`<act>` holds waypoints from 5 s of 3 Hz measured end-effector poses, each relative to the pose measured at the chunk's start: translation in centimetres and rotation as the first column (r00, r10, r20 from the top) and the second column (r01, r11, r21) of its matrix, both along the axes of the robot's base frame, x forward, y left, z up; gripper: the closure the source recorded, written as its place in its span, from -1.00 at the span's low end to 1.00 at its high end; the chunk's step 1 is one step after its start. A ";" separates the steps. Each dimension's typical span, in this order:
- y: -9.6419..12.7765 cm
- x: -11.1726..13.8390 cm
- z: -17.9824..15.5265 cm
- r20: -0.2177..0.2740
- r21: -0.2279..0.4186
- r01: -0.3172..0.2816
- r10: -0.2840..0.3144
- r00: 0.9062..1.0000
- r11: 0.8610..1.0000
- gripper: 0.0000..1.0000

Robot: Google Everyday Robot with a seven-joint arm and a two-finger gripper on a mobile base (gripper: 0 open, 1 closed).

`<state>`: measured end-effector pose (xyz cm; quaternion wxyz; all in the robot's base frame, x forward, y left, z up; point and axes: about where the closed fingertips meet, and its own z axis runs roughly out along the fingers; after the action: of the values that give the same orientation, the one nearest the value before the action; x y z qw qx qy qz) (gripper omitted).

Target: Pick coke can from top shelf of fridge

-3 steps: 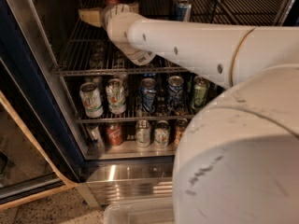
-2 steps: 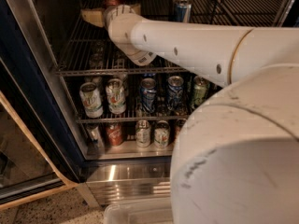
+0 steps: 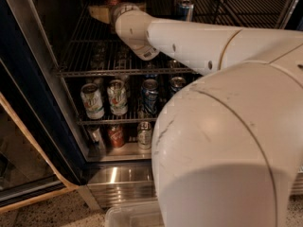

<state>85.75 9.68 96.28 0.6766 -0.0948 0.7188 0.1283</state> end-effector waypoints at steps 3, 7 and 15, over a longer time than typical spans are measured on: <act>0.2 0.5 0.1 0.002 0.015 -0.020 0.020 1.000 1.000 0.30; 1.5 -6.0 3.1 0.068 0.078 -0.187 0.182 0.981 0.979 1.00; 7.3 -25.7 8.9 -0.003 0.017 -0.452 0.452 0.892 0.892 1.00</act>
Offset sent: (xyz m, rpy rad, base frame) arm 0.0042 0.0019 0.0006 0.0131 -0.0015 0.0173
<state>60.04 16.99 105.23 0.6266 -0.2531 0.6785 0.2881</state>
